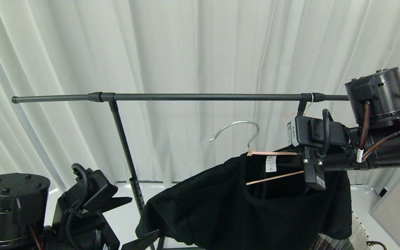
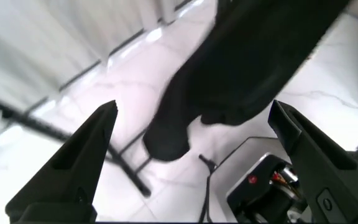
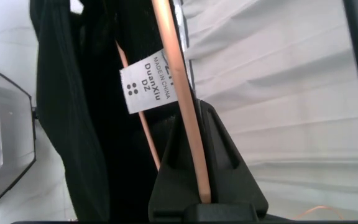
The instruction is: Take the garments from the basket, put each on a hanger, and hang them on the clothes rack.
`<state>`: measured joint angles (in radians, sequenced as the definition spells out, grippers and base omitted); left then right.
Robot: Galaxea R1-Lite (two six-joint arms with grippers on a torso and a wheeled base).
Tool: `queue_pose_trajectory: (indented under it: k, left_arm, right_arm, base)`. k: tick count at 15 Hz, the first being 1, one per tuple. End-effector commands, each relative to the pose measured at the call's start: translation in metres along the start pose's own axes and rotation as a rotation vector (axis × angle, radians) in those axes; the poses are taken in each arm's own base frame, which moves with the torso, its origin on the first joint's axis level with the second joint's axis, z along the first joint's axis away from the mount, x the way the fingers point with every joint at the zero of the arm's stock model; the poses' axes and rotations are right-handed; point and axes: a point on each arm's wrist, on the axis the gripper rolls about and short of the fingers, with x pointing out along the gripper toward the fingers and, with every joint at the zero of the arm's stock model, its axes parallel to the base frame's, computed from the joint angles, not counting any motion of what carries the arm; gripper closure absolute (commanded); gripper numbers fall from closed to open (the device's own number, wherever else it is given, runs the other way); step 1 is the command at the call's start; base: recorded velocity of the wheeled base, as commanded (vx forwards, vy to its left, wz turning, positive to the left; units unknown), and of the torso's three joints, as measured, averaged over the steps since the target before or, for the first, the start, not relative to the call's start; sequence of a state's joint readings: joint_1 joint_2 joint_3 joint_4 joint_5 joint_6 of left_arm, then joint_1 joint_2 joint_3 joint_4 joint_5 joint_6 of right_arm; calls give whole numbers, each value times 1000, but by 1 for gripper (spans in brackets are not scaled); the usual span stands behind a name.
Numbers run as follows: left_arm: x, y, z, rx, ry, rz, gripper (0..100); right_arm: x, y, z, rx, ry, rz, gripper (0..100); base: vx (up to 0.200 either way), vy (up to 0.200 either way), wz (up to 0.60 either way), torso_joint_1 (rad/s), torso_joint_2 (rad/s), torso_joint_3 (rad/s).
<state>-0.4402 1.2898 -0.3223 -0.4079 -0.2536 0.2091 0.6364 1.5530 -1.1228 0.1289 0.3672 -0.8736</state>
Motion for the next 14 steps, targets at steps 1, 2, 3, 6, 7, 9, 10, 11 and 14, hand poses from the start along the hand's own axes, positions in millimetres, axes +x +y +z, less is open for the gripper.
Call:
queue_pose_trajectory:
  k: [1,2,3,6,7,9,10,11,14]
  left_arm:
    - [2,2,-4,-14,23,7,0]
    - [4,3,-4,-16,28,6,0]
    - [5,3,-5,-19,36,5,0]
    - [10,4,-7,-27,59,1,0]
    - [10,4,-7,-27,60,1,0]
    - [11,5,-7,-28,62,1,100]
    - [12,5,-7,-29,66,1,100]
    - [12,5,-8,-30,68,2,100]
    - [11,5,-6,-29,62,6,100]
  right_arm:
    - [-6,1,2,-6,-8,-9,100]
    - [-8,1,4,-8,-13,-14,100]
    - [-9,2,5,-8,-16,-16,100]
    - [-15,2,8,-8,-28,-26,100]
    - [-16,3,8,-9,-29,-27,100]
    - [-15,3,8,-9,-30,-26,100]
    - [-14,3,8,-8,-29,-23,100]
    - [-14,2,8,-8,-29,-23,100]
    - [-15,3,8,-9,-30,-24,100]
  base:
    - [0,0,0,0,0,0]
    - [0,0,0,0,0,0]
    - [0,0,0,0,0,0]
    - [0,0,0,0,0,0]
    - [0,0,0,0,0,0]
    - [0,0,0,0,0,0]
    - [0,0,0,0,0,0]
    - [0,0,0,0,0,0]
    - [0,0,0,0,0,0]
